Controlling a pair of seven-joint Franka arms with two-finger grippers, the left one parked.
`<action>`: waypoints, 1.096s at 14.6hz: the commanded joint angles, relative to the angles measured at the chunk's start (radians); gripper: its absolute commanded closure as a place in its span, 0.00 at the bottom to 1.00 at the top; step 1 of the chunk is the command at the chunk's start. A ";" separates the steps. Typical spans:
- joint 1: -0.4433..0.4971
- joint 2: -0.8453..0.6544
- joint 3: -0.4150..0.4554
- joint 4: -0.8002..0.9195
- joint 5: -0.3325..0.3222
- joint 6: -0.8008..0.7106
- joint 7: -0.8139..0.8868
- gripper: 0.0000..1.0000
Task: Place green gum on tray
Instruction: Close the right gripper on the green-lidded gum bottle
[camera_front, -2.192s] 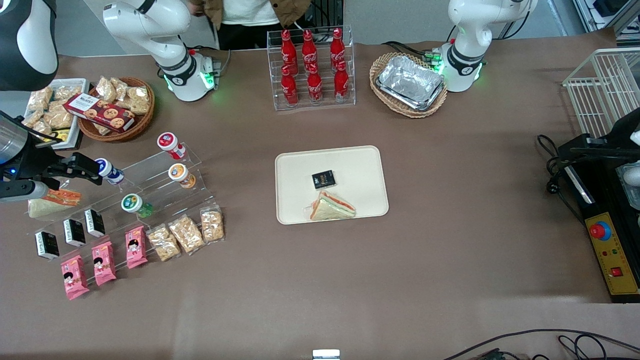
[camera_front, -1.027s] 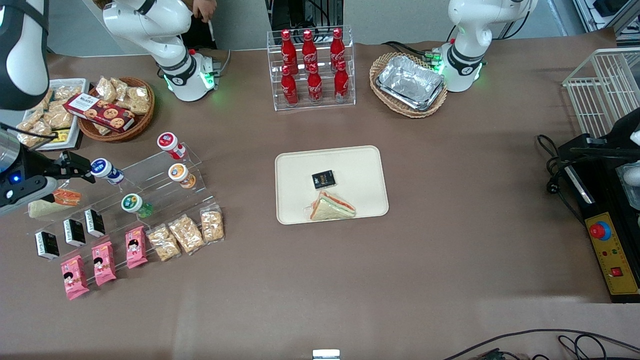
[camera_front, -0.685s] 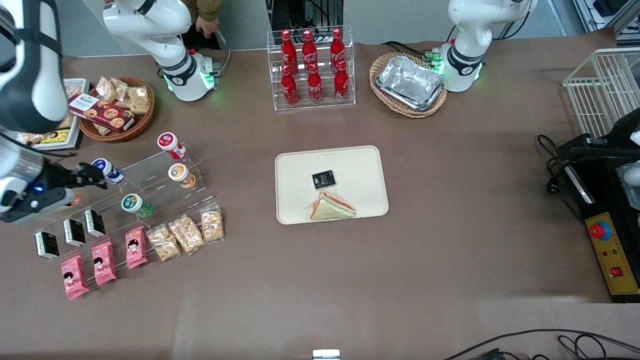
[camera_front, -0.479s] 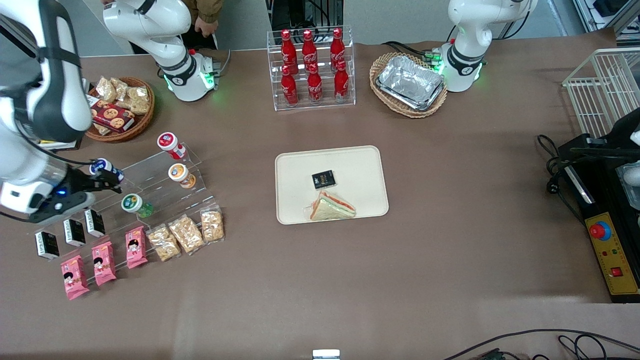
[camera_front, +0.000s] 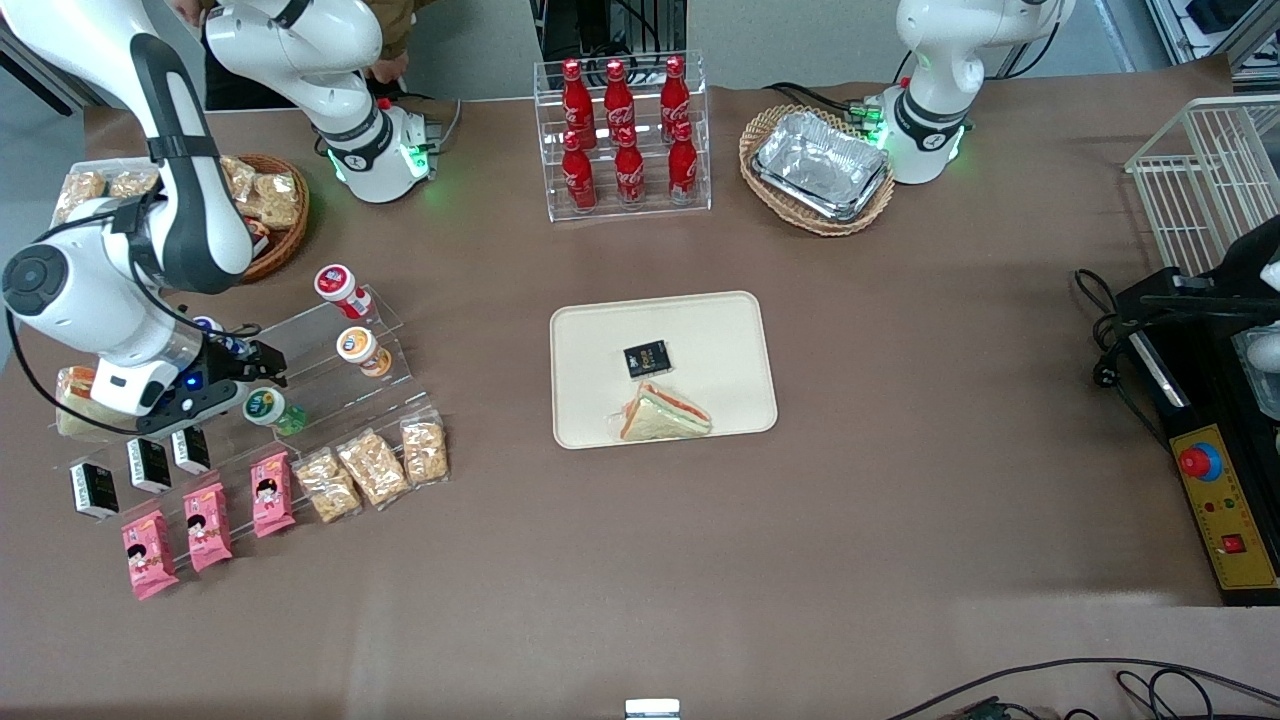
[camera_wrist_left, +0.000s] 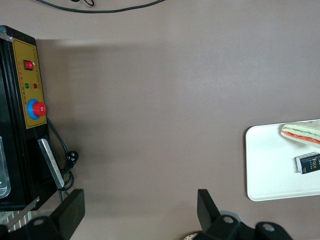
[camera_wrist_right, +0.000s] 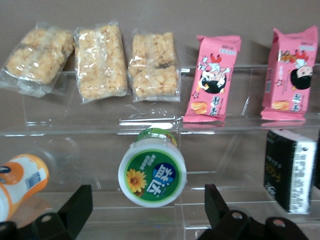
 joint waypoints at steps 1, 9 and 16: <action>0.004 -0.035 -0.002 -0.095 0.004 0.098 -0.014 0.00; 0.008 0.004 -0.002 -0.116 0.004 0.153 -0.008 0.00; 0.012 0.056 -0.001 -0.081 0.015 0.202 0.003 0.00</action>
